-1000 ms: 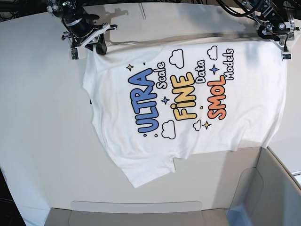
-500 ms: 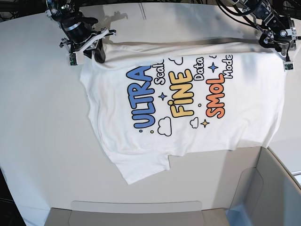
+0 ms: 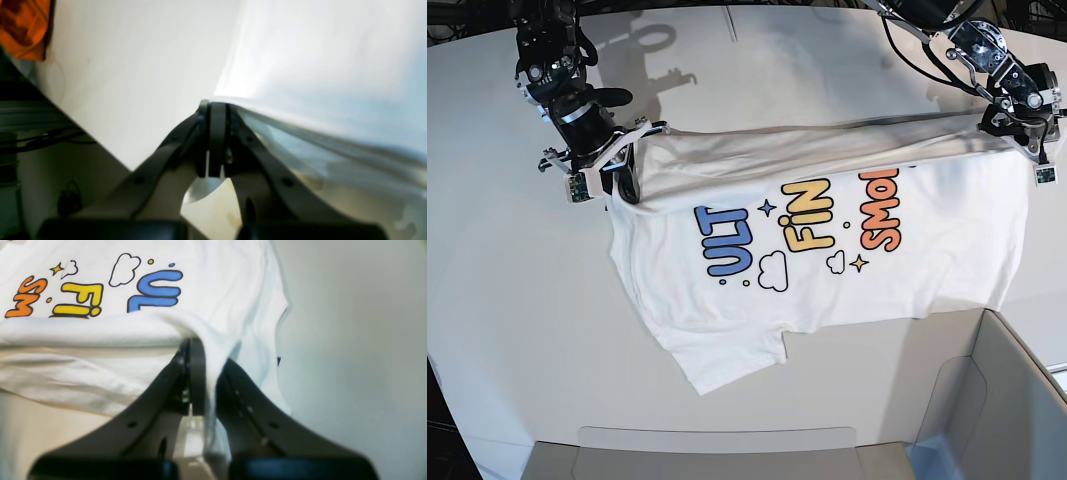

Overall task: Layout the t-shirt on the table in an organized manner, then fold the t-shirt properly
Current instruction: 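Lower the held shirt edge onto the table with both grippers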

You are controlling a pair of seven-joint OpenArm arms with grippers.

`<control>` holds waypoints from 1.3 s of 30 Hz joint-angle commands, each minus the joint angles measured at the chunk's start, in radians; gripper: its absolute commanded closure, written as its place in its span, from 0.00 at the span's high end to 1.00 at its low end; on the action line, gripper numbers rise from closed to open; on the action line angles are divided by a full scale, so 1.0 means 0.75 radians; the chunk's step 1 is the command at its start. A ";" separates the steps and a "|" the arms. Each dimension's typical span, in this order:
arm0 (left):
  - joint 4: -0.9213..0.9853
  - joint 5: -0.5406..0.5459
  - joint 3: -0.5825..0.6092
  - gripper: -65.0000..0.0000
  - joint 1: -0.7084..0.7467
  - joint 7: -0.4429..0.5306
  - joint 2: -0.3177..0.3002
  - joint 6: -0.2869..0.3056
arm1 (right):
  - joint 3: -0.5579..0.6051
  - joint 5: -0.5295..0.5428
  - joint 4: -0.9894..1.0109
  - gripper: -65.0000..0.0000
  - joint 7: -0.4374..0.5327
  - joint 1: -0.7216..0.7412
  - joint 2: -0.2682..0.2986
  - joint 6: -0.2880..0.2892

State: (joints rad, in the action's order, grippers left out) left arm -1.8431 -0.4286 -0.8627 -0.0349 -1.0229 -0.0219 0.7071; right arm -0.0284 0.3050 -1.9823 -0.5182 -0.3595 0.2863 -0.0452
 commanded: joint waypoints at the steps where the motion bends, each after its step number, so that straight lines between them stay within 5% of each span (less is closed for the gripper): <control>1: 0.014 -0.011 0.024 0.00 -0.018 0.011 -0.035 -0.012 | 0.010 -0.021 0.005 0.00 0.031 0.026 0.010 -0.010; 11: 0.124 -0.070 0.108 0.00 -0.124 0.015 -0.084 -0.012 | 0.059 -0.023 0.156 0.00 0.039 0.116 0.006 -0.010; 16: 0.323 -0.139 0.298 0.00 -0.151 0.015 -0.154 -0.012 | 0.059 -0.023 0.175 0.00 0.039 0.141 0.004 -0.010; 31: 0.501 -0.146 0.247 0.00 -0.237 0.131 -0.154 -0.012 | 0.057 -0.023 0.271 0.00 0.039 0.174 0.004 -0.010; 34: 0.499 -0.146 0.245 0.13 -0.239 0.135 -0.154 -0.012 | 0.049 -0.023 0.267 0.01 0.039 0.174 0.004 -0.014; 39: 0.497 -0.144 0.245 0.24 -0.237 0.137 -0.154 -0.012 | 0.045 -0.023 0.238 0.23 0.041 0.178 0.004 -0.014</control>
State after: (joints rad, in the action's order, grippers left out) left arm -1.4506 -0.5312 -0.6773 -0.1963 -0.9363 -0.1223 0.7040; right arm 0.0105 0.2871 -1.7813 -0.5156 -0.2378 0.2821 -0.0563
